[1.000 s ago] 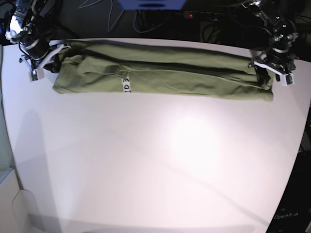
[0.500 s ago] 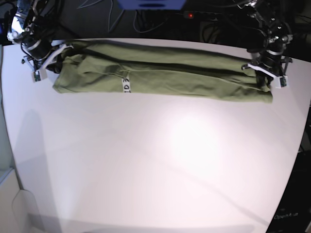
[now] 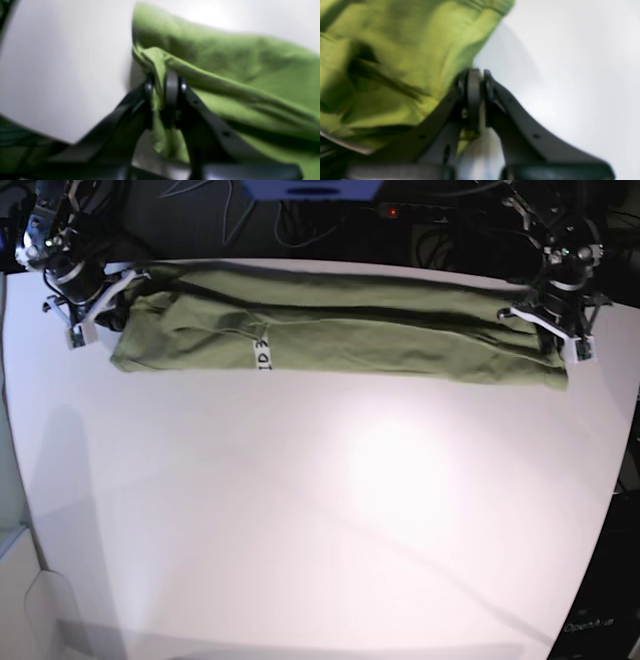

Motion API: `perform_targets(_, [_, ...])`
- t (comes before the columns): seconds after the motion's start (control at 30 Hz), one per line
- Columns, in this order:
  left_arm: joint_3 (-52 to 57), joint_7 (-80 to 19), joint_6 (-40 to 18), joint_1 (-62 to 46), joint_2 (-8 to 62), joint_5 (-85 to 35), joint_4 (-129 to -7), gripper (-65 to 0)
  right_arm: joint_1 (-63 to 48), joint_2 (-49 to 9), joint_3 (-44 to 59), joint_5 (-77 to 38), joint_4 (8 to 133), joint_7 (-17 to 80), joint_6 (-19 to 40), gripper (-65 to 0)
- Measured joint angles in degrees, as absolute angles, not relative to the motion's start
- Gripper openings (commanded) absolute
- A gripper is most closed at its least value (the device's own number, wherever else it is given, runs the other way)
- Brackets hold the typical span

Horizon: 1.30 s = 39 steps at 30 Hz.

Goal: Fold the T-shirt properly
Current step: 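Carry the strip end with the left gripper toward the right gripper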

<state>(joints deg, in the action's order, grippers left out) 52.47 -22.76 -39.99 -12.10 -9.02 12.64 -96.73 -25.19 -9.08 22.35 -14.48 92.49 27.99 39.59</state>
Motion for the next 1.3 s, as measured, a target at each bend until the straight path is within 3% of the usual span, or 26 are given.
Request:
perform_targets(0.2, [50.3, -22.46, -40.21, -11.62, -9.34, 12.21, -105.6, -63.3, -24.82, -8.08, 21.19, -13.39, 92.68, 27.03, 39.46, -63.5])
perform_targets(0.43, [42.33, -30.46, -40.27, -15.84, -9.32, 11.68, -113.08, -63.3, -24.77, -8.05, 20.05, -13.45, 92.73, 26.81, 39.46, -63.5])
perform_targets(0.63, [39.27, -30.28, -40.27, -18.92, -9.34, 11.79, -113.1, -63.3, -24.34, -7.99, 21.12, -12.8, 93.91, 28.84, 39.62, -63.5])
perform_targets(0.97, [39.51, -30.26, -40.27, -18.92, -9.23, 11.75, -113.08, -63.3, -28.67, -6.39, 23.66, -12.47, 109.23, 29.04, 39.62, -63.5])
perform_targets(1.3, [39.2, -30.3, -40.32, -18.9, -9.26, 11.75, -113.21, -63.3, -28.8, -3.14, 22.0, -12.12, 102.39, 29.36, 39.62, -63.5])
